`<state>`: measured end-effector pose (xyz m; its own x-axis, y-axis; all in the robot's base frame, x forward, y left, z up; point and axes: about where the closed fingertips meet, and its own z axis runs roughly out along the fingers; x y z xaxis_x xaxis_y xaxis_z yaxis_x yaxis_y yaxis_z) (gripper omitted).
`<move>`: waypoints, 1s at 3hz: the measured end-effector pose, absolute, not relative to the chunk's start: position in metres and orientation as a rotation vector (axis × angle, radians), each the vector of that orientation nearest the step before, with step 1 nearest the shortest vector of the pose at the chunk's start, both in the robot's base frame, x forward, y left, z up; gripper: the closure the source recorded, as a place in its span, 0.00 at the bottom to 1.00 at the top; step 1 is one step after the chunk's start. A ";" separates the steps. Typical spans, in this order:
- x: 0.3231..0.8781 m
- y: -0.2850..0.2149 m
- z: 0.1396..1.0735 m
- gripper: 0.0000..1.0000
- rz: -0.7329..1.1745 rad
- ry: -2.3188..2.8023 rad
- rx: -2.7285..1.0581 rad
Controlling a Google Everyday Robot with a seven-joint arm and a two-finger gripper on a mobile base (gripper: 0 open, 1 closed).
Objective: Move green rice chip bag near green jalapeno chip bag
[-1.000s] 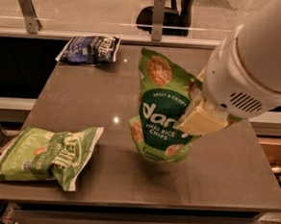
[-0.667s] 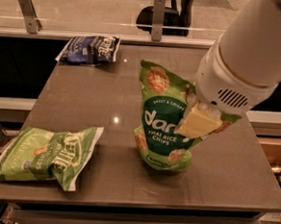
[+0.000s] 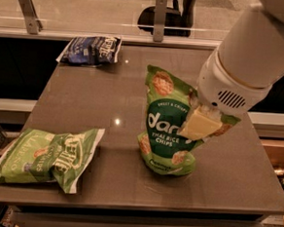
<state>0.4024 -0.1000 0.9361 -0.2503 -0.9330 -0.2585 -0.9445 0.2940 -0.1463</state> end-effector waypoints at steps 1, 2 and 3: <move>0.402 -0.098 0.940 0.59 0.048 2.262 -1.706; 0.401 -0.096 0.944 0.36 0.041 2.251 -1.705; 0.400 -0.094 0.949 0.12 0.033 2.240 -1.703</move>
Offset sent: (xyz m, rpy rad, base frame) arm -0.0007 0.0017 0.0036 0.0011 -0.0097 0.0024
